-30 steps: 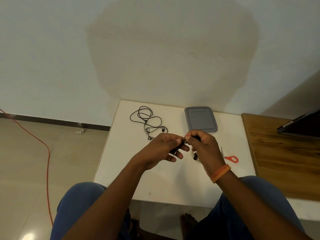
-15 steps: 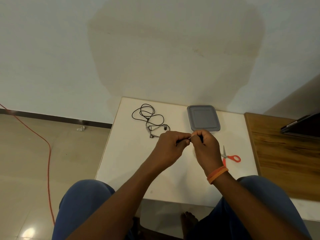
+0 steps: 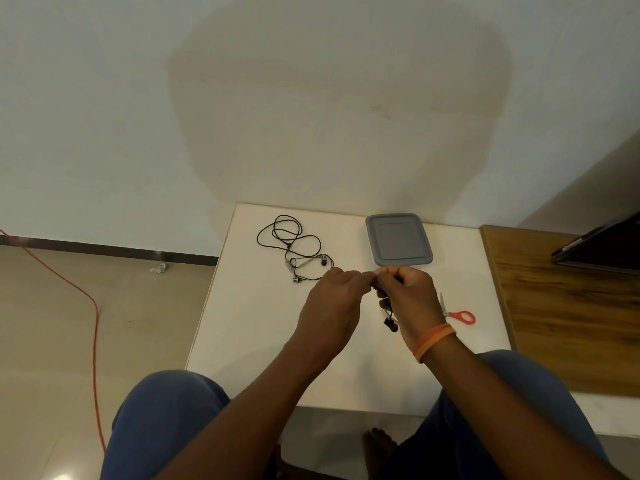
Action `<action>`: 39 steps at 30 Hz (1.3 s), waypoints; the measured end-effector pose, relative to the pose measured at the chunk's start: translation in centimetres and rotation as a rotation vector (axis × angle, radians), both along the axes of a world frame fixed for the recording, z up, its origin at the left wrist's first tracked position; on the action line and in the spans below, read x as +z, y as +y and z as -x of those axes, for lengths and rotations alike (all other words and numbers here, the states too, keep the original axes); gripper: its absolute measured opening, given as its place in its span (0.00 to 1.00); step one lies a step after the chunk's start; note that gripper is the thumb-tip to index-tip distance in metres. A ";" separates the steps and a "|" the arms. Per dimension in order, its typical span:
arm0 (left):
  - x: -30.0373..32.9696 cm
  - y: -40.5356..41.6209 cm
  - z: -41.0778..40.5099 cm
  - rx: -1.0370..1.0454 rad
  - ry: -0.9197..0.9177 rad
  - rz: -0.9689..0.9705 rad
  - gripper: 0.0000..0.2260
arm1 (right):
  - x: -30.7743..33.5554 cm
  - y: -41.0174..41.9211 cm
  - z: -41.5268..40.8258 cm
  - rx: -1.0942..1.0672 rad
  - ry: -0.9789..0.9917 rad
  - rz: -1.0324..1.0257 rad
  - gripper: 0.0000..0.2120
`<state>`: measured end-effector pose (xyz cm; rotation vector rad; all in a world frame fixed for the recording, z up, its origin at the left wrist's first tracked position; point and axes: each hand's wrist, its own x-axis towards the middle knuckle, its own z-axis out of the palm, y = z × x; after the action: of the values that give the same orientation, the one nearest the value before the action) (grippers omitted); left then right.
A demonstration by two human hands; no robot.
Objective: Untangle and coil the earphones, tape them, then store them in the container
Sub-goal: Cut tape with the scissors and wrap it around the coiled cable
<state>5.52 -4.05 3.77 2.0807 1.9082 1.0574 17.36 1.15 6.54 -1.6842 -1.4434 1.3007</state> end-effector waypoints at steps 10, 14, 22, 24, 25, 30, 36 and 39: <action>2.1 0.3 2.2 -0.115 -0.501 0.420 0.07 | 1.0 0.9 -1.5 0.475 -0.214 -0.662 0.02; 2.3 -0.1 2.4 -0.143 -0.522 0.428 0.11 | 0.6 0.9 -1.5 0.557 -0.255 -0.726 0.03; 1.8 0.2 2.3 -0.131 -0.259 0.262 0.11 | 1.0 0.7 -1.6 0.492 -0.119 -0.448 0.10; 1.8 0.2 2.4 -0.128 -0.310 0.287 0.10 | 1.6 0.9 -1.4 0.425 -0.038 -0.276 0.14; 1.7 0.2 2.5 -0.116 -0.343 0.312 0.11 | 1.9 1.2 -1.4 0.395 0.006 -0.197 0.14; 1.2 0.5 3.0 -0.110 -0.444 0.445 0.08 | 2.5 2.4 -2.5 0.405 0.106 0.073 0.10; 0.6 0.5 2.7 -0.182 -0.213 0.446 0.10 | 1.6 2.3 -2.2 0.447 -0.052 -0.032 0.06; 0.7 0.7 2.5 -0.132 -0.107 0.421 0.08 | 1.4 2.1 -1.9 0.446 -0.077 -0.062 0.08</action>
<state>3.02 -3.33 4.48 1.8417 1.7319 0.6542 19.27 3.28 7.91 -1.4322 -1.9639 1.4084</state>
